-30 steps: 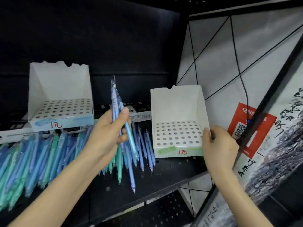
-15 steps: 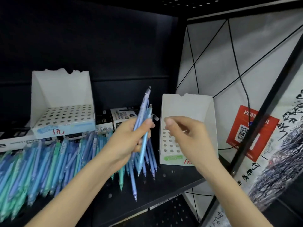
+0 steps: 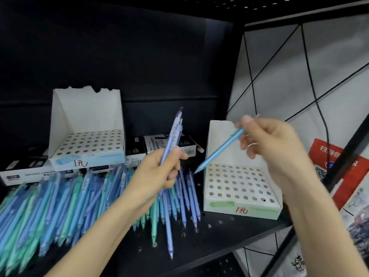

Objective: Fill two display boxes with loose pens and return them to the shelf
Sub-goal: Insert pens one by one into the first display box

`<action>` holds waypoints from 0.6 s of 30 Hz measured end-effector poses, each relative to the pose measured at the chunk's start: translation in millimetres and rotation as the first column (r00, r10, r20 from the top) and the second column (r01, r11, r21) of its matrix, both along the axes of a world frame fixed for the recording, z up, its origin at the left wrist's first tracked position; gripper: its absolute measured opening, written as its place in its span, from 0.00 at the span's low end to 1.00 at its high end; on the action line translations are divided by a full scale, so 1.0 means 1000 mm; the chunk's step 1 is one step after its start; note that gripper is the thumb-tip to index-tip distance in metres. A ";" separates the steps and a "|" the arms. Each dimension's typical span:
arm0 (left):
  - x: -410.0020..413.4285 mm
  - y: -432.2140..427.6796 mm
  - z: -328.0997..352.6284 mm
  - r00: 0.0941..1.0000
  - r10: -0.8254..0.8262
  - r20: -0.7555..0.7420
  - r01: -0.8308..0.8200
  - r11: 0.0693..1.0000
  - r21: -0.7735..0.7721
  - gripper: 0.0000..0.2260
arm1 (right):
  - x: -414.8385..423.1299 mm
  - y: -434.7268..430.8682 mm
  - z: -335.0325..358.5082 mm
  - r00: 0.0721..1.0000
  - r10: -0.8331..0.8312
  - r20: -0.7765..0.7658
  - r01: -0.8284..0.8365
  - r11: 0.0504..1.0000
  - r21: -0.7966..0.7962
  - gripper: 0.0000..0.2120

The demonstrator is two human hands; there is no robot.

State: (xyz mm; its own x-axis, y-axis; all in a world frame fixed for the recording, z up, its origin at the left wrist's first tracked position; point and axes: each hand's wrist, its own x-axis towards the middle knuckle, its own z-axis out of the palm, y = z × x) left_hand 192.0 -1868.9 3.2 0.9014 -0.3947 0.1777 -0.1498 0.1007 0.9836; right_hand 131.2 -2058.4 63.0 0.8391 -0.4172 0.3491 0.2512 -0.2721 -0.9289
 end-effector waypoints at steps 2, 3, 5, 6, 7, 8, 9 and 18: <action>0.002 -0.001 -0.002 0.999 0.012 -0.037 -0.013 1.000 -0.027 0.18 | -0.003 -0.017 0.008 0.995 -0.094 0.029 0.096 0.990 -0.099 0.11; 0.003 -0.002 -0.003 0.999 0.013 -0.050 -0.014 0.999 -0.030 0.18 | -0.002 -0.022 0.010 0.991 -0.130 0.036 0.134 0.979 -0.151 0.11; 0.003 -0.006 -0.006 0.998 0.014 -0.059 -0.016 1.000 -0.024 0.16 | 0.005 -0.024 0.008 0.982 -0.181 0.047 0.187 0.952 -0.242 0.10; 0.003 -0.007 -0.007 0.998 0.015 -0.055 -0.015 1.000 -0.016 0.15 | 0.010 -0.024 0.005 0.979 -0.196 0.047 0.202 0.940 -0.276 0.09; 0.003 -0.008 -0.008 0.999 0.014 -0.051 -0.015 1.000 -0.008 0.14 | 0.015 -0.023 0.002 0.979 -0.199 0.041 0.202 0.933 -0.298 0.09; 0.003 -0.010 -0.009 0.999 0.013 -0.049 -0.013 1.000 -0.005 0.13 | 0.020 -0.021 -0.002 0.981 -0.191 0.026 0.190 0.932 -0.309 0.10; 0.003 -0.010 -0.009 0.999 0.011 -0.048 -0.011 1.000 -0.004 0.13 | 0.024 -0.019 -0.006 0.985 -0.173 0.003 0.165 0.935 -0.315 0.11; 0.002 -0.011 -0.016 1.000 -0.019 0.007 0.019 1.000 0.022 0.08 | 0.046 -0.013 -0.009 0.989 -0.099 -0.108 0.040 0.893 -0.449 0.09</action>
State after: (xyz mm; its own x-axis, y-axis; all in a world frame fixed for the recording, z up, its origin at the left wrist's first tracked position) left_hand 194.2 -1880.4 -12.6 0.8927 -0.4154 0.1749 -0.1549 0.0816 0.9846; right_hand 176.9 -2071.8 54.1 0.8624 -0.3016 0.4065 0.1071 -0.6762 -0.7289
